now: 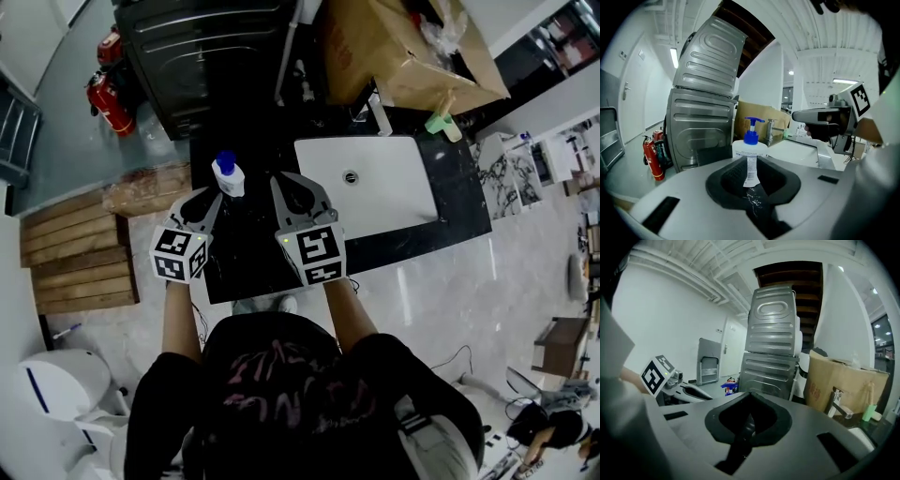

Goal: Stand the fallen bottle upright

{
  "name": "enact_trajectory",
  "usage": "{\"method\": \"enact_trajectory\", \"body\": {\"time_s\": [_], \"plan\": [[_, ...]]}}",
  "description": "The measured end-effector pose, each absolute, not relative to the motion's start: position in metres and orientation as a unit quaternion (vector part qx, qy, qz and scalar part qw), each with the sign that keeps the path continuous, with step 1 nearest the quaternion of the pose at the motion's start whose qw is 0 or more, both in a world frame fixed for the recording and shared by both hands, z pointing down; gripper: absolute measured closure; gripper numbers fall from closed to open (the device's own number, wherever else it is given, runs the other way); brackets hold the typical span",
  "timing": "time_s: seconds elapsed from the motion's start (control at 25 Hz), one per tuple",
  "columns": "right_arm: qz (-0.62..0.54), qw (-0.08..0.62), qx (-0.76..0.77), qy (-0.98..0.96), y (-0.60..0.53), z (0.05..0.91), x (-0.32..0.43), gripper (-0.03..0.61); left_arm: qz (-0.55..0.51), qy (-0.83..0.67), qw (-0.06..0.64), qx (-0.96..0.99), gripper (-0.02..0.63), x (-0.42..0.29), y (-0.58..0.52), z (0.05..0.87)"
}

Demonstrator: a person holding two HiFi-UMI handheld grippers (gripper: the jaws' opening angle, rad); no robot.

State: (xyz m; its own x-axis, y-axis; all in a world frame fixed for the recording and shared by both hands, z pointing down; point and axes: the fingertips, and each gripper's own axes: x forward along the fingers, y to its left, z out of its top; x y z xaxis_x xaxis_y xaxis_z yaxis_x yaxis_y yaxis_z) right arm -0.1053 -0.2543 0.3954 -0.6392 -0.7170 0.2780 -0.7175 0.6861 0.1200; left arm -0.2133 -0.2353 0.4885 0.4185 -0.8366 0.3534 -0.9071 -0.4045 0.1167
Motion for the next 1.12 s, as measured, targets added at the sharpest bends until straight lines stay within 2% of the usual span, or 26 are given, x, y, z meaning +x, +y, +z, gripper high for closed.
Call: {"method": "enact_trajectory", "body": {"time_s": [0.28, 1.12], "plan": [[0.017, 0.129, 0.414, -0.901, -0.257, 0.392, -0.064, 0.565, 0.1, -0.575, 0.118, 0.803, 0.594, -0.21, -0.224, 0.455], [-0.005, 0.102, 0.402, -0.91, -0.228, 0.378, -0.006, 0.565, 0.078, -0.67, 0.048, 0.737, 0.597, -0.195, -0.169, 0.376]]}}
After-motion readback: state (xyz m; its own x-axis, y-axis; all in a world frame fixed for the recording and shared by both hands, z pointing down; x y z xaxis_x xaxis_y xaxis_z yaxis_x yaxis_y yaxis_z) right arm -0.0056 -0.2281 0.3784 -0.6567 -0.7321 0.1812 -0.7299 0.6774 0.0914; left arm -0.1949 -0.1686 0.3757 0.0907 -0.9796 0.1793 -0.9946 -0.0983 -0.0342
